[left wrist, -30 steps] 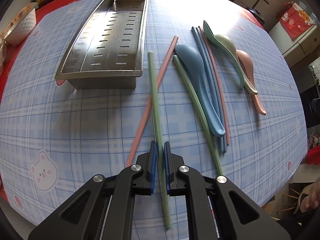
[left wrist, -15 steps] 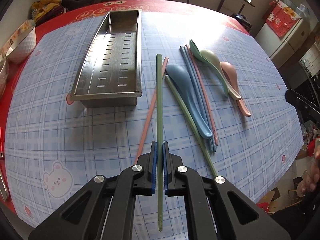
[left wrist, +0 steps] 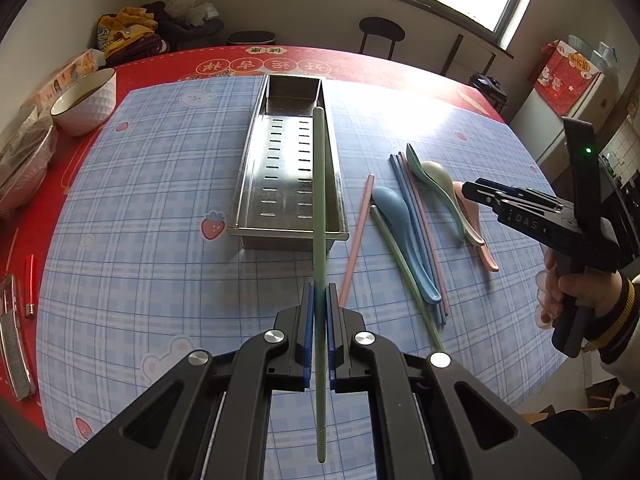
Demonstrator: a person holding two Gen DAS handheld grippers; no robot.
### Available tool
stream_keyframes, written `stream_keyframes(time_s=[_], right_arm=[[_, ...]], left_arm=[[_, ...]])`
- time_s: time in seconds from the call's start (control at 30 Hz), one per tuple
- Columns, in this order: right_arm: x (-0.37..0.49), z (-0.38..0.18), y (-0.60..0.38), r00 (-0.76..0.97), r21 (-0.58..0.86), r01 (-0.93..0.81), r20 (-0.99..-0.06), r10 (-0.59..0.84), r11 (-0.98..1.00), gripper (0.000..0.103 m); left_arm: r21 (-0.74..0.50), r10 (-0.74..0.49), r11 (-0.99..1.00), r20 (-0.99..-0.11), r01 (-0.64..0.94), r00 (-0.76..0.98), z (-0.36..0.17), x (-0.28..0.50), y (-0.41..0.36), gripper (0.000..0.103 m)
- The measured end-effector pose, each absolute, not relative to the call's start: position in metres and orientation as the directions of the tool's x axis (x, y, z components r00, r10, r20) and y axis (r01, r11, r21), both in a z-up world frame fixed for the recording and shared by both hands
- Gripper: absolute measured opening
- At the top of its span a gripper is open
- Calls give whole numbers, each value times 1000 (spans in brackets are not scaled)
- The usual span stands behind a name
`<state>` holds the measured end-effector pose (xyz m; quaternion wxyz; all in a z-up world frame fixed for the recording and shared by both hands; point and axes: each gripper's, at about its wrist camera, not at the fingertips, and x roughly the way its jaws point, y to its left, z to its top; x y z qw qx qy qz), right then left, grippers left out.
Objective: Organize utensils
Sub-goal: 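Drop the green chopstick into the caddy with the left tool while the right tool grasps the teal spoon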
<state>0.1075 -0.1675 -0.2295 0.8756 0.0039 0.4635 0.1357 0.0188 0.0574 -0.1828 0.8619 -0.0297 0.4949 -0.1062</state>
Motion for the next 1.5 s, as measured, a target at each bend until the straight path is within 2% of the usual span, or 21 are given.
stream_keyframes(time_s=[0.2,0.47,0.67,1.0,1.2,1.5], right_arm=[[140,-253,-158,475,124,-190,-856,202,974,25],[150,-273,-153,413,94,-140,-899,145,986,15],[148,-272,-158,416,151,-80,-893,171,985,13],[111,-249,-158,469,366,-11,-820,328,930,13],[100,-248,-167,483,386,22,-812,328,922,13],[87,-242,-200,531,410,102,-793,299,906,13]], left_arm=[[-165,-206,978,-845,126,494,-182,20,78,5],[-204,-222,975,-838,90,498,-184,25,101,5],[-239,-245,968,-836,76,490,-188,30,108,5],[-277,-283,957,-844,83,456,-193,45,108,5],[-291,-313,949,-839,121,445,-179,75,102,5],[-299,-342,939,-846,168,408,-176,174,59,5]])
